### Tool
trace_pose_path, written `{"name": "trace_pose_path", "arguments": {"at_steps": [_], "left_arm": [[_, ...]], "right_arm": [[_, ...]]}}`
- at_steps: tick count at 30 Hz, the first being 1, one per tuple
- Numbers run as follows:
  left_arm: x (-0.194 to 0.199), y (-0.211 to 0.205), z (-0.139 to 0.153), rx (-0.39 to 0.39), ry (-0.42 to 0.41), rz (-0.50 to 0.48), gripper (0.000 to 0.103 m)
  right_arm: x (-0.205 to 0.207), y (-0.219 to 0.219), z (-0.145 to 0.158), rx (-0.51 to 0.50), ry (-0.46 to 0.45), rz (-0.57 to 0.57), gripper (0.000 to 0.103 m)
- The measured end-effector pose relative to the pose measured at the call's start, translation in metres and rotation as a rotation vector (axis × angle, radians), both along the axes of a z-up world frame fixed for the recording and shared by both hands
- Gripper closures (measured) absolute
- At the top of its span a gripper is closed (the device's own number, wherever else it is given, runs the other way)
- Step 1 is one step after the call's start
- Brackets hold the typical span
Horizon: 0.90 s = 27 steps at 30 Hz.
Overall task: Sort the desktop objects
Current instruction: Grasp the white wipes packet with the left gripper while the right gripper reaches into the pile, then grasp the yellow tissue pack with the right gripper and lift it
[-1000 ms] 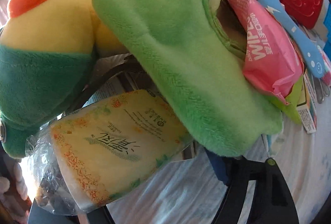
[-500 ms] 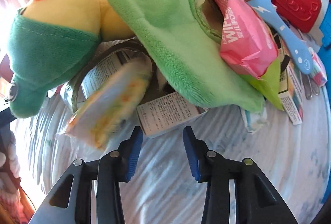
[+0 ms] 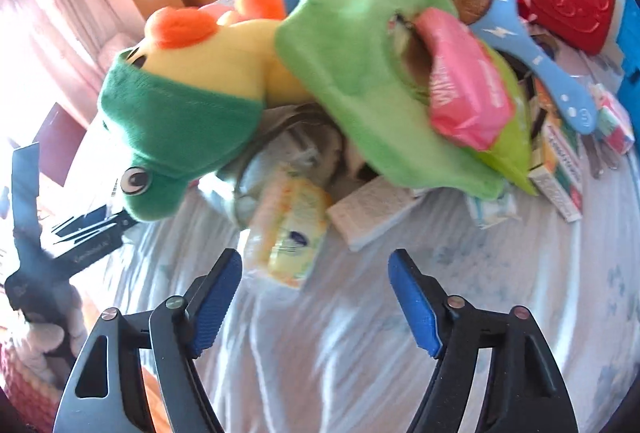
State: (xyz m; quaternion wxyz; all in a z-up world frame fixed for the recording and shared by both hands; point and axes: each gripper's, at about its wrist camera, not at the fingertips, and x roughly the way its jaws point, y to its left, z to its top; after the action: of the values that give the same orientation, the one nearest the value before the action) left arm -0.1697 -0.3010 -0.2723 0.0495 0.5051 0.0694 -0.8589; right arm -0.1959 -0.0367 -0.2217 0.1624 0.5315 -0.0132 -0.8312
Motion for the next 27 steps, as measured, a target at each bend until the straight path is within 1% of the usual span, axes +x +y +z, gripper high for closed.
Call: {"name": "trace_pose_path", "arguments": {"at_steps": [4, 6, 8, 9, 10, 11, 12, 16, 19, 22, 26, 27], "left_arm": [[-0.001, 0.011, 0.0, -0.011, -0.007, -0.019, 0.05], [-0.003, 0.013, -0.003, -0.017, -0.014, -0.024, 0.05], [-0.004, 0.011, -0.005, -0.024, -0.017, -0.02, 0.05], [-0.002, 0.011, -0.003, -0.025, -0.013, -0.018, 0.05], [0.002, 0.011, 0.0, -0.023, -0.006, -0.017, 0.05], [0.003, 0.011, 0.004, -0.023, 0.003, -0.015, 0.05], [0.003, 0.009, 0.008, -0.022, 0.011, -0.012, 0.05], [0.013, 0.01, 0.035, -0.038, 0.07, 0.002, 0.05], [0.018, 0.011, 0.061, -0.062, 0.13, 0.011, 0.05], [0.023, 0.018, 0.088, -0.073, 0.186, 0.011, 0.05], [0.028, 0.039, 0.123, -0.087, 0.261, -0.017, 0.05], [0.028, 0.045, 0.131, -0.085, 0.274, -0.028, 0.05]], "right_arm": [[-0.007, -0.015, -0.019, 0.001, -0.05, 0.016, 0.028], [-0.013, -0.017, -0.03, -0.001, -0.074, 0.012, 0.032], [-0.019, -0.017, -0.04, 0.009, -0.09, 0.001, 0.043], [-0.019, -0.017, -0.038, 0.019, -0.066, -0.001, 0.055], [-0.019, -0.018, -0.036, 0.035, -0.062, 0.008, 0.064], [-0.018, -0.018, -0.034, 0.049, -0.061, 0.01, 0.064], [-0.017, -0.017, -0.031, 0.059, -0.062, 0.016, 0.067], [-0.003, -0.013, -0.012, 0.097, -0.024, 0.054, 0.07], [0.008, -0.004, 0.008, 0.092, 0.011, 0.056, 0.071], [0.016, 0.009, 0.033, 0.091, 0.066, 0.047, 0.071], [0.024, 0.027, 0.069, 0.084, 0.142, 0.032, 0.071], [0.004, 0.021, 0.076, 0.083, 0.16, 0.028, 0.071]]}}
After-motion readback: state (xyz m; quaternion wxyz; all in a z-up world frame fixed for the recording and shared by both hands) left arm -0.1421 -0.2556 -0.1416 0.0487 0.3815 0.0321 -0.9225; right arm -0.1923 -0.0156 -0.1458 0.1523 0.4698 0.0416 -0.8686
